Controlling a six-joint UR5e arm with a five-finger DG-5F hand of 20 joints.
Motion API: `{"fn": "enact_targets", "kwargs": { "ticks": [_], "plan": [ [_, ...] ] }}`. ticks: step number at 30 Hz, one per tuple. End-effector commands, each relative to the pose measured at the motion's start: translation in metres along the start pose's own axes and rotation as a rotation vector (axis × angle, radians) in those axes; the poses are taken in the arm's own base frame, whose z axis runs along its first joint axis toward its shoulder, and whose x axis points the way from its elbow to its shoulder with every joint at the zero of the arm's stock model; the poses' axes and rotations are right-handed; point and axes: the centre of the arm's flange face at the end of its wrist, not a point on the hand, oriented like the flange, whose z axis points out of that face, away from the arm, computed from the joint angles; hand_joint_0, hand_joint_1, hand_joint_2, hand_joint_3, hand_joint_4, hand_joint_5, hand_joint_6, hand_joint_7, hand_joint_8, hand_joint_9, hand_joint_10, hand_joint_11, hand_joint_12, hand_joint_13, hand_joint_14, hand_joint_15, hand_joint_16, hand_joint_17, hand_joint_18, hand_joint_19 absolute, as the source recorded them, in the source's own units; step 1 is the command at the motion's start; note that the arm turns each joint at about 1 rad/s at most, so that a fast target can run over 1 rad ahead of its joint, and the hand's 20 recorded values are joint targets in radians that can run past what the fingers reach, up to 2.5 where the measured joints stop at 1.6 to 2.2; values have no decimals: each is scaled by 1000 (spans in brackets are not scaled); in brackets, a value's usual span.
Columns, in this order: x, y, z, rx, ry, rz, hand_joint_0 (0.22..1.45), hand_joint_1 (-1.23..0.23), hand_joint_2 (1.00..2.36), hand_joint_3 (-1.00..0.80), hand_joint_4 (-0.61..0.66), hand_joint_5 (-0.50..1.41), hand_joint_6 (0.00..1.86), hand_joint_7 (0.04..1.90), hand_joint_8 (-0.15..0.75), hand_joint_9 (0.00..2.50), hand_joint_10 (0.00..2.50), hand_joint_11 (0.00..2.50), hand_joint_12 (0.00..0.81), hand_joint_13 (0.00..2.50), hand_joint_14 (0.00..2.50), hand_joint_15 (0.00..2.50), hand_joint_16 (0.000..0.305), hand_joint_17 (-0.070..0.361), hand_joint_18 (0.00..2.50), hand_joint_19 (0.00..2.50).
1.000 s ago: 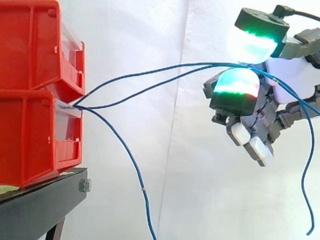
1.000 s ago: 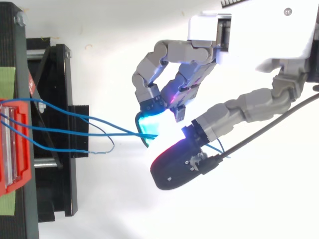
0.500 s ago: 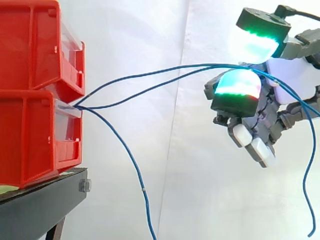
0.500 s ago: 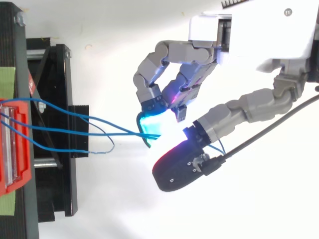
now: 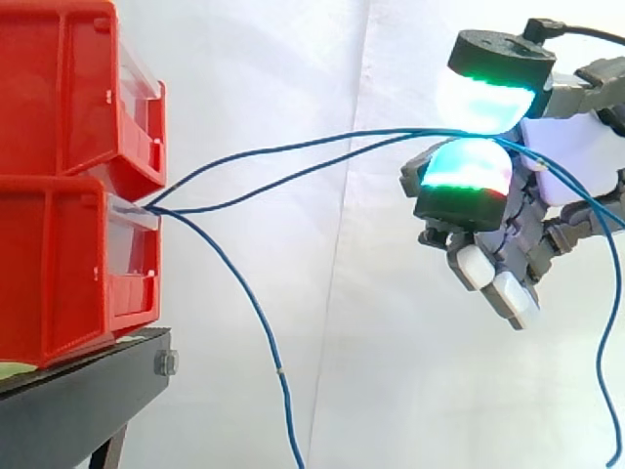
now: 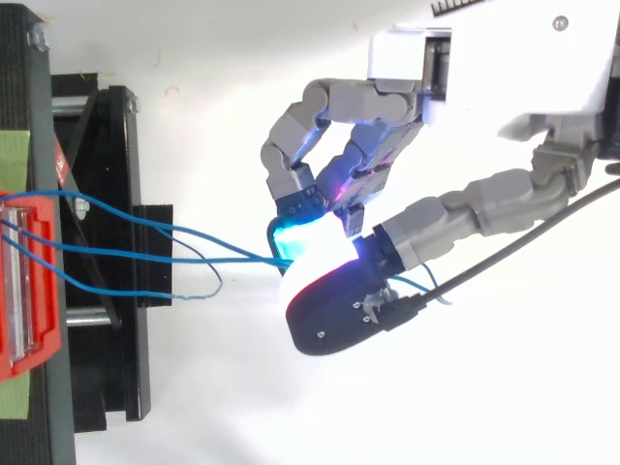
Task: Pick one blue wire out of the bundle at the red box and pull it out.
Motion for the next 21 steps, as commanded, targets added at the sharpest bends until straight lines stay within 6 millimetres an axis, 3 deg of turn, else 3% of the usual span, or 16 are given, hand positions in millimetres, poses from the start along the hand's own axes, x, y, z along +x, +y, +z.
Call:
{"fn": "enact_targets", "kwargs": {
  "ticks": [1, 6, 13, 21],
  "plan": [
    [0, 0, 0, 0, 0, 0, 518, -618, 1011, -281, 173, -139, 896, 1028, 378, 1002, 15, 542, 462, 903, 20, 559, 65, 147, 767, 567],
    [0, 0, 0, 1, -1, 0, 527, -617, 1011, -250, 176, -136, 897, 1009, 387, 1012, 14, 531, 471, 917, 18, 556, 67, 151, 787, 546],
    [-1, 0, 0, 1, -2, 0, 553, -807, 1012, -315, 164, -154, 905, 1042, 343, 958, 16, 542, 433, 893, 22, 562, 58, 130, 747, 557],
    [-1, 0, 0, 1, -2, 0, 583, -911, 1007, -406, 165, -173, 921, 1007, 333, 922, 14, 556, 427, 891, 20, 548, 57, 129, 766, 523]
  ]
}}
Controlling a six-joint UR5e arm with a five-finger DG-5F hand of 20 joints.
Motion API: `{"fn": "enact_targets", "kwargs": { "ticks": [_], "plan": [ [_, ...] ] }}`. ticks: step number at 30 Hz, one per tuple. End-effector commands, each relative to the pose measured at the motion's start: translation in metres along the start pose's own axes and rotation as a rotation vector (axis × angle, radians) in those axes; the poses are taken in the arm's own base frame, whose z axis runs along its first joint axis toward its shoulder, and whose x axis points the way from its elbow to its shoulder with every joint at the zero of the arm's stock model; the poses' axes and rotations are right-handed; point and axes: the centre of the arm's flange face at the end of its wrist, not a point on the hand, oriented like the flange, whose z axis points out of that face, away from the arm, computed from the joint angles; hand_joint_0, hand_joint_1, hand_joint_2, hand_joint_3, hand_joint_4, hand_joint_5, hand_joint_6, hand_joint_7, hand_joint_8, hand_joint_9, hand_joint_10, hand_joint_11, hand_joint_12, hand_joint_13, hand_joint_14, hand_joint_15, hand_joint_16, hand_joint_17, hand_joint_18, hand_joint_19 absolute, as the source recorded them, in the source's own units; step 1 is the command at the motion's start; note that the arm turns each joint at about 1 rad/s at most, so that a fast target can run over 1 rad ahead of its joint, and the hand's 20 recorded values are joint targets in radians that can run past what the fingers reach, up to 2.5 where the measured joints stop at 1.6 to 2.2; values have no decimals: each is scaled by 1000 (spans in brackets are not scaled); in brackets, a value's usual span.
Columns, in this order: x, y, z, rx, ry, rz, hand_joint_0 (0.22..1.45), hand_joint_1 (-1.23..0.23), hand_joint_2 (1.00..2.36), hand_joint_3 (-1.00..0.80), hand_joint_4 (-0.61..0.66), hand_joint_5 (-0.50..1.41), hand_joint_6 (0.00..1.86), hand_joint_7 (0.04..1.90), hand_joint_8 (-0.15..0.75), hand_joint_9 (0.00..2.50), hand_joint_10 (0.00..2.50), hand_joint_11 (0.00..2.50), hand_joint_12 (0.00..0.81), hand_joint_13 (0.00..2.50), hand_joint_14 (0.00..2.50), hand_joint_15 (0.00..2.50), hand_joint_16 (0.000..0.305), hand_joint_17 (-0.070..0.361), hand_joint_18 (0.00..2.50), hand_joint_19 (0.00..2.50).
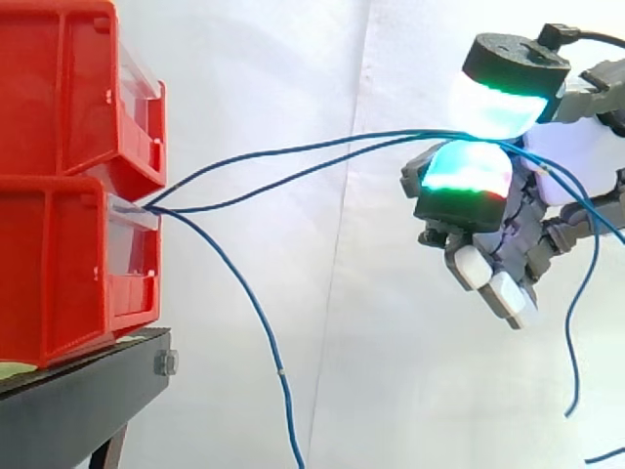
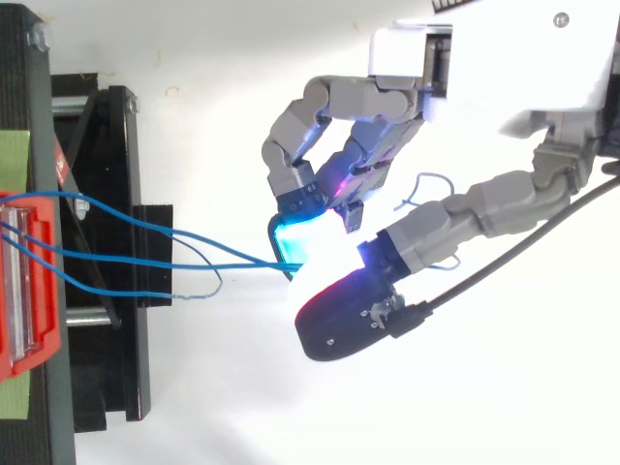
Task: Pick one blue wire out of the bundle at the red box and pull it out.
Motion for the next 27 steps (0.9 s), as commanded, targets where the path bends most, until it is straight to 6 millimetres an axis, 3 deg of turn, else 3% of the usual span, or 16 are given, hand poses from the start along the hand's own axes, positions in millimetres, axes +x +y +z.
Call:
{"fn": "enact_targets", "kwargs": {
  "ticks": [1, 6, 13, 17, 27],
  "plan": [
    [-1, 0, 0, -1, -1, 0, 590, -922, 1006, -419, 163, -174, 922, 999, 330, 920, 16, 559, 425, 890, 20, 545, 57, 128, 768, 523],
    [-1, 0, 0, -1, -1, 0, 599, -927, 1005, -438, 166, -177, 925, 986, 325, 918, 16, 555, 422, 890, 20, 551, 57, 128, 778, 520],
    [0, -1, 0, 1, -1, 0, 596, -825, 1008, -400, 167, -159, 919, 1009, 337, 966, 16, 556, 423, 901, 20, 553, 56, 126, 775, 530],
    [0, -1, 0, 1, -1, 0, 638, -940, 1000, -500, 165, -174, 926, 987, 325, 922, 14, 563, 421, 897, 20, 531, 56, 126, 787, 495],
    [-1, -1, 0, 1, -1, 1, 605, -988, 1000, -500, 184, -205, 948, 914, 314, 818, 13, 570, 420, 872, 22, 532, 56, 126, 807, 469]
  ]
}}
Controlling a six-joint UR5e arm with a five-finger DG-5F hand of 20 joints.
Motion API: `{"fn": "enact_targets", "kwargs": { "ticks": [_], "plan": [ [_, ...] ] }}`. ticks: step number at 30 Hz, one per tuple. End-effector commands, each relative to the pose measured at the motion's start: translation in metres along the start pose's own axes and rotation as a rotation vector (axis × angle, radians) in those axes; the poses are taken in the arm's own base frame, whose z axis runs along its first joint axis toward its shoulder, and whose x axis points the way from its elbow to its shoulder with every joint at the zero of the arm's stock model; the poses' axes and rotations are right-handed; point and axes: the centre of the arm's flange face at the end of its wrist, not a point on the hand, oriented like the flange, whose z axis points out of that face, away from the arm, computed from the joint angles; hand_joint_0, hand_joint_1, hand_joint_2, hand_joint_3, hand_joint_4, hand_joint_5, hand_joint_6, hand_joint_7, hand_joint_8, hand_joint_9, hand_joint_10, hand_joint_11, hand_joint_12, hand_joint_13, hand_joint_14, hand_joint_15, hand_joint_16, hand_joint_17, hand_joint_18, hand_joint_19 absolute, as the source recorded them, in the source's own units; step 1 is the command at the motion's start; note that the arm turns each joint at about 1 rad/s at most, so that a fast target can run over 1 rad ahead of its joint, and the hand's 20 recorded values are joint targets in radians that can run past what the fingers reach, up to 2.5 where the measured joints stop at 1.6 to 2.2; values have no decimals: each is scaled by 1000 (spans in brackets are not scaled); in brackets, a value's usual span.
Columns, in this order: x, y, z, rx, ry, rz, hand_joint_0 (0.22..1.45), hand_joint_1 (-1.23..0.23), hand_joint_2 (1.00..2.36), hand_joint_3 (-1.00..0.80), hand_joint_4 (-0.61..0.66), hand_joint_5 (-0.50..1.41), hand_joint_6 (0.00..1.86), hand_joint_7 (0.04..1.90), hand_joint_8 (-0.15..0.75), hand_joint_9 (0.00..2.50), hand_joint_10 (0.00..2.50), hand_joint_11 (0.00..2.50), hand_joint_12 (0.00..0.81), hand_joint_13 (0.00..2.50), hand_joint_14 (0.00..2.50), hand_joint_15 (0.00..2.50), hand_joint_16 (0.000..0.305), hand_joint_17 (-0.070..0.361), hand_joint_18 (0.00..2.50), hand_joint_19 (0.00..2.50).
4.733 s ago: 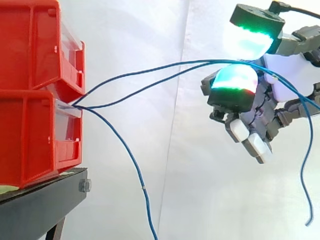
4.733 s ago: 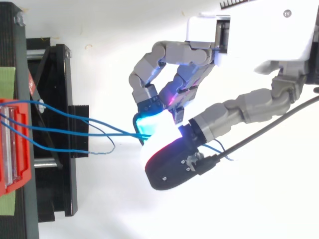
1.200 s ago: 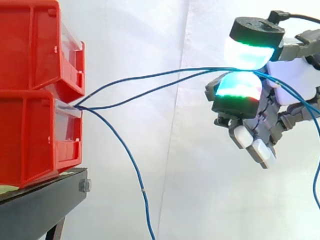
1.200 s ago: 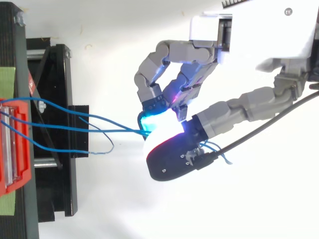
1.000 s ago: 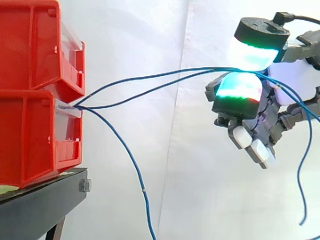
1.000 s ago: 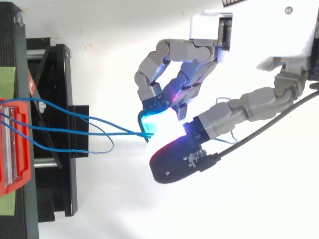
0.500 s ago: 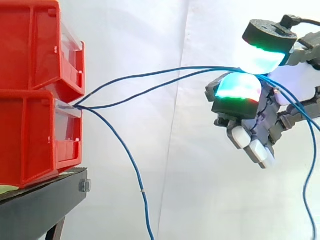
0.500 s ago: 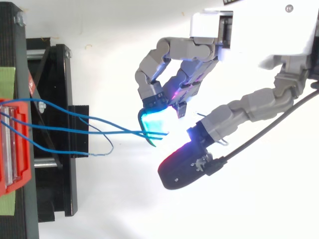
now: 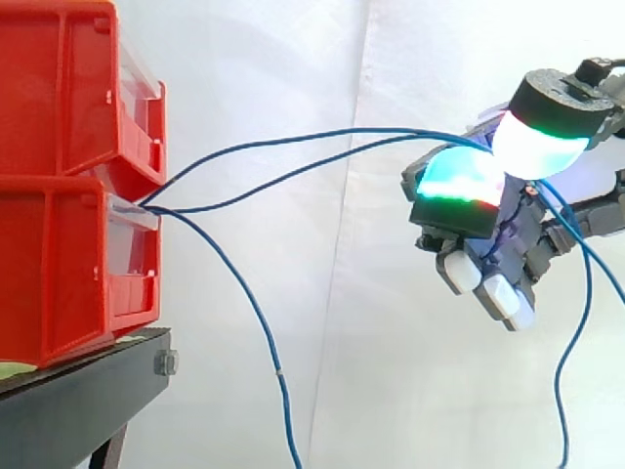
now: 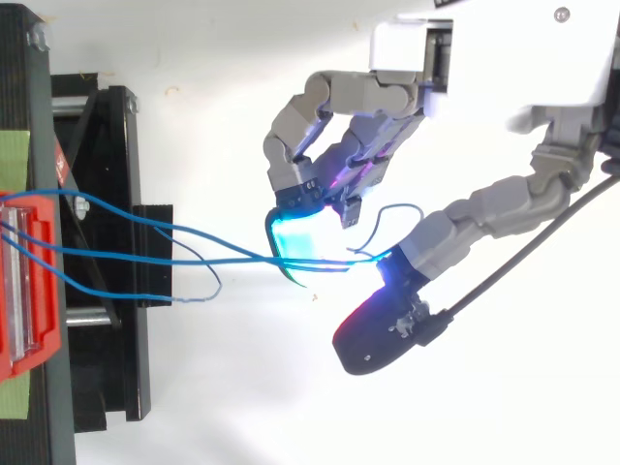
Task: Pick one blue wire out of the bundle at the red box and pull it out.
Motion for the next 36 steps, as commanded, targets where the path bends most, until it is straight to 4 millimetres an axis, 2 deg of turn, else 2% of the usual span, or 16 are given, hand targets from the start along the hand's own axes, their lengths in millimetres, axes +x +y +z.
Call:
{"fn": "enact_targets", "kwargs": {
  "ticks": [1, 5, 11, 24, 26, 27, 28, 31, 36],
  "plan": [
    [-1, 1, 0, -1, 0, 0, 570, -969, 1000, -500, 186, -204, 949, 898, 315, 819, 15, 576, 422, 875, 20, 542, 57, 128, 807, 477],
    [-1, 0, 0, 1, -1, 1, 495, -868, 1000, -500, 199, -196, 946, 891, 344, 866, 14, 579, 447, 894, 20, 539, 61, 138, 822, 498],
    [-1, 0, 0, 1, -1, 1, 464, -769, 1000, -500, 202, -187, 941, 899, 363, 908, 12, 576, 464, 909, 19, 555, 64, 145, 823, 524],
    [-2, -1, 0, 5, -2, 0, 425, -798, 1000, -500, 206, -186, 938, 895, 376, 902, 14, 582, 478, 901, 18, 551, 68, 154, 826, 531],
    [-2, -1, 0, 5, -2, 0, 420, -749, 1000, -500, 205, -180, 935, 900, 380, 913, 13, 576, 485, 910, 20, 556, 69, 155, 833, 537],
    [-2, -1, 0, 5, -2, 0, 420, -745, 1000, -500, 206, -180, 935, 904, 382, 914, 13, 576, 482, 912, 18, 555, 69, 155, 834, 537],
    [-2, -1, 0, 5, -2, 0, 438, -667, 1000, -500, 200, -177, 931, 918, 376, 917, 14, 578, 475, 907, 18, 561, 67, 151, 823, 550],
    [-2, -1, 0, 5, -2, -1, 472, -579, 1000, -500, 182, -174, 924, 948, 370, 937, 14, 574, 464, 893, 19, 559, 65, 145, 794, 571],
    [-2, -2, -1, 7, -1, -2, 521, -605, 1002, -475, 172, -171, 918, 981, 355, 942, 15, 579, 442, 885, 21, 571, 60, 136, 760, 582]
  ]
}}
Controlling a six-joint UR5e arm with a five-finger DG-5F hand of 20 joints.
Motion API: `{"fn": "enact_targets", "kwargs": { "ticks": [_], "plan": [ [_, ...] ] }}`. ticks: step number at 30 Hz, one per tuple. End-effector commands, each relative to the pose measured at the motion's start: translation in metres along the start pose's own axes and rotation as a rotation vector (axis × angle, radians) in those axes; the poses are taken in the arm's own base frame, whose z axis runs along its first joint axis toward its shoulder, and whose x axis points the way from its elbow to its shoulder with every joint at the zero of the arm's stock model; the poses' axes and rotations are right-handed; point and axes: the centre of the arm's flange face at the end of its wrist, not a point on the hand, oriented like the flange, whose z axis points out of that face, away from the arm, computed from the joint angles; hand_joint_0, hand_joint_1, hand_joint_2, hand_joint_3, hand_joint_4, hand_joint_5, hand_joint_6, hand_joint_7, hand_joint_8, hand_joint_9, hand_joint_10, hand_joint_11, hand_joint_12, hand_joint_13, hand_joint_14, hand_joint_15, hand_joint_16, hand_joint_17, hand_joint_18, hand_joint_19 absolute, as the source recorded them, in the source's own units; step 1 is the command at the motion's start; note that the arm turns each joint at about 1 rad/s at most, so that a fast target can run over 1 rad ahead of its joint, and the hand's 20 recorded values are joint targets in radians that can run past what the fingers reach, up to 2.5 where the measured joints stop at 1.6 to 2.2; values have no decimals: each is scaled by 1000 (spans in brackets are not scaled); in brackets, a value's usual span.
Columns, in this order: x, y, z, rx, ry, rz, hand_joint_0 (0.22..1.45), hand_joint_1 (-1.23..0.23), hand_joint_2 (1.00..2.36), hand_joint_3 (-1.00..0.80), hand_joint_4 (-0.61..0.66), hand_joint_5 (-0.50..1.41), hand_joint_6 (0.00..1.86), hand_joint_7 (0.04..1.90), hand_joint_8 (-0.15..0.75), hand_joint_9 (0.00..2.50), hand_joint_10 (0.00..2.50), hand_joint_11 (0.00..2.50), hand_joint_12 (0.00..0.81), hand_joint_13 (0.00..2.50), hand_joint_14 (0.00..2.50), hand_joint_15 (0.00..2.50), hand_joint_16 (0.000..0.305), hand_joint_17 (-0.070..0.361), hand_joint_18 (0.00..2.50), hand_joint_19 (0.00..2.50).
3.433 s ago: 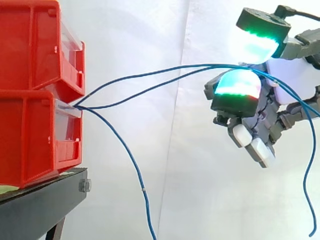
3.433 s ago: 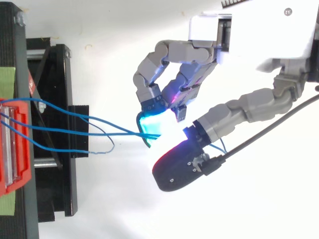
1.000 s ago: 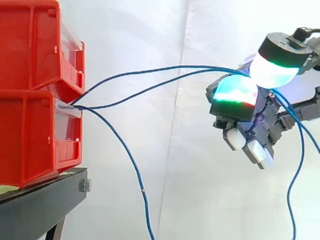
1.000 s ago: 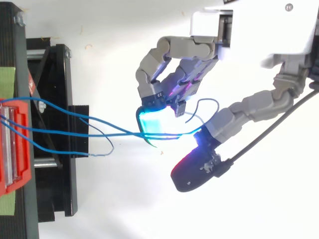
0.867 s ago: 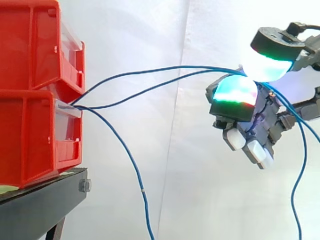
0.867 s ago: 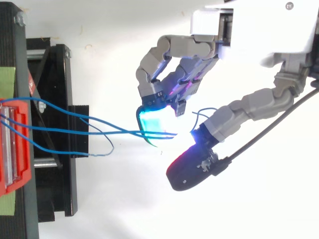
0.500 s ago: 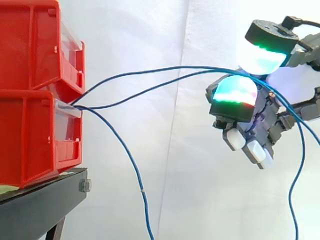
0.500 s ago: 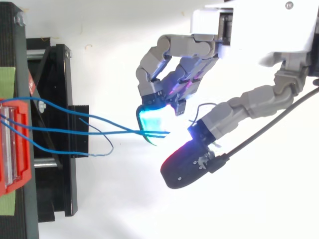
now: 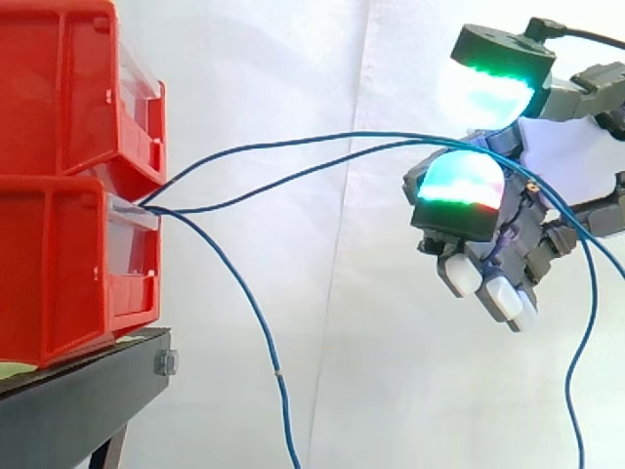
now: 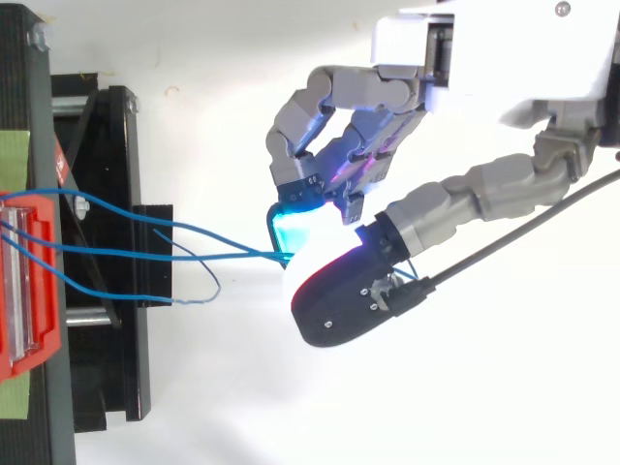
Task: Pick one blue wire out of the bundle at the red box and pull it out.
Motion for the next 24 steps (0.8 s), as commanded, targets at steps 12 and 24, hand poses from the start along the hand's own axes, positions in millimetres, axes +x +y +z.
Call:
{"fn": "enact_targets", "kwargs": {
  "ticks": [12, 24],
  "plan": [
    [-1, -1, 0, 2, -1, 1, 587, -703, 1012, -324, 162, -169, 919, 997, 344, 950, 16, 580, 427, 903, 20, 560, 57, 127, 771, 576],
    [-1, -1, 0, 2, -2, 1, 588, -684, 1015, -267, 137, -168, 928, 1024, 335, 963, 16, 579, 425, 918, 22, 562, 56, 126, 786, 583]
  ]
}}
